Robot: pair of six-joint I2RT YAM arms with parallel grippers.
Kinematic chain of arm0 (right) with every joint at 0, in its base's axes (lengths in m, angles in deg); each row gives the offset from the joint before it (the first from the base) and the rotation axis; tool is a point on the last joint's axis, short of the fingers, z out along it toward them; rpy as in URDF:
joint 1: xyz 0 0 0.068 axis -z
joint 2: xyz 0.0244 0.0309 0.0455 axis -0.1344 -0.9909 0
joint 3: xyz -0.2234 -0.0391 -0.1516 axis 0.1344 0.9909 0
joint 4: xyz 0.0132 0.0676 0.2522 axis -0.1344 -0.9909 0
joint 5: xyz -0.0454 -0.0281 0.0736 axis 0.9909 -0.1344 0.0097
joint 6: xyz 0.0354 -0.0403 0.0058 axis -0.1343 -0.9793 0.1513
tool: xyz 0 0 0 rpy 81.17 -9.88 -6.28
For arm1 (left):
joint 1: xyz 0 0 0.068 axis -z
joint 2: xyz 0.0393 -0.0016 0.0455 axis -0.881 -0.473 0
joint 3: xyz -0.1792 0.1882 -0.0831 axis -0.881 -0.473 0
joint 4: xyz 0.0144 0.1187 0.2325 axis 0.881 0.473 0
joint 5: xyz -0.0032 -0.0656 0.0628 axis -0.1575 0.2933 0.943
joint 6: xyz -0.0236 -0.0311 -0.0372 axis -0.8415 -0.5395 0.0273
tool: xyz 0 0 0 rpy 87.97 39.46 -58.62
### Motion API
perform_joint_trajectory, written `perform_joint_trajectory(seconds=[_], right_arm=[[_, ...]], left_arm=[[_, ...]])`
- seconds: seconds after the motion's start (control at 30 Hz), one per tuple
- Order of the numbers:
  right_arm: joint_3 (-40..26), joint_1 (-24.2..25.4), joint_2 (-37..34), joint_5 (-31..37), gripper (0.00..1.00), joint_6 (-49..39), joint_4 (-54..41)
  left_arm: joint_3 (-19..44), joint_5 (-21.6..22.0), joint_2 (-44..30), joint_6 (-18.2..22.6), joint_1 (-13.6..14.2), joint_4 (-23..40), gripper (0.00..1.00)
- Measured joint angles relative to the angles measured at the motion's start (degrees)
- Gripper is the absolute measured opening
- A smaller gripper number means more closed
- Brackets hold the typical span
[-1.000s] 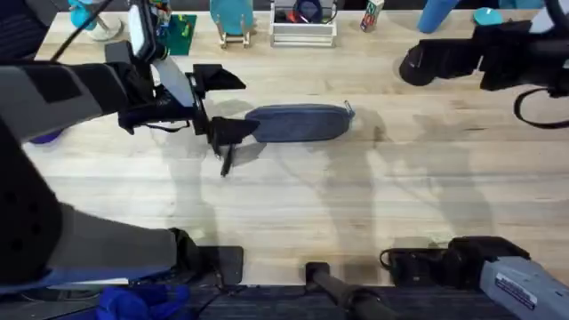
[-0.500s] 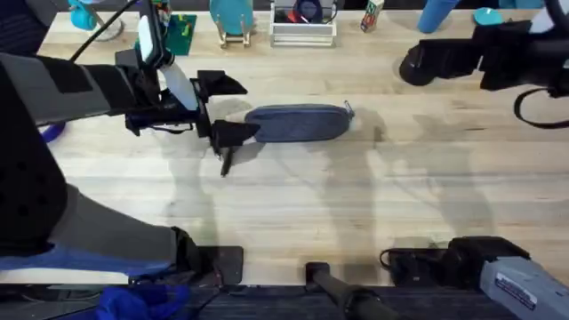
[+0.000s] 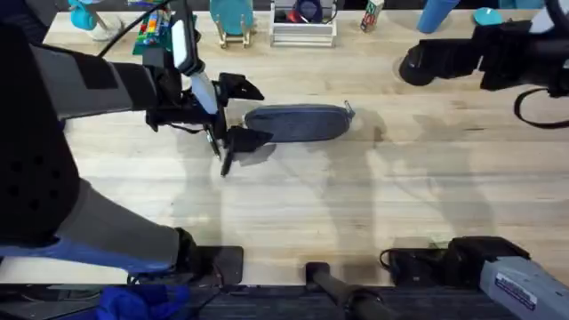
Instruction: Unzip the bag, pick up the pens from the table one at a time and place them inside, then zip the bag closed.
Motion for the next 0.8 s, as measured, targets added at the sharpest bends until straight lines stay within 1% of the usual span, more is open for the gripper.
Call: perform_joint_trajectory(seconds=[0.1,0.27,0.73,0.77,0.8], right_arm=[[0.0,0.0,0.0,0.0,0.996,0.0,0.0],[0.0,0.0,0.0,0.0,0.996,0.0,0.0],[0.0,0.0,0.0,0.0,0.996,0.0,0.0],[0.0,0.0,0.0,0.0,0.995,0.0,0.0],[0.0,0.0,0.0,0.0,0.995,0.0,0.0]], left_arm=[[0.0,1.2,0.0,0.1,0.6,0.0,0.993],[0.0,2.2,0.0,0.1,0.7,-0.1,0.993],[0.0,2.3,0.0,0.1,0.7,-0.1,0.992],[0.0,2.3,0.0,0.2,0.7,-0.1,0.948],[0.0,2.2,0.0,0.2,0.7,-0.1,0.879]])
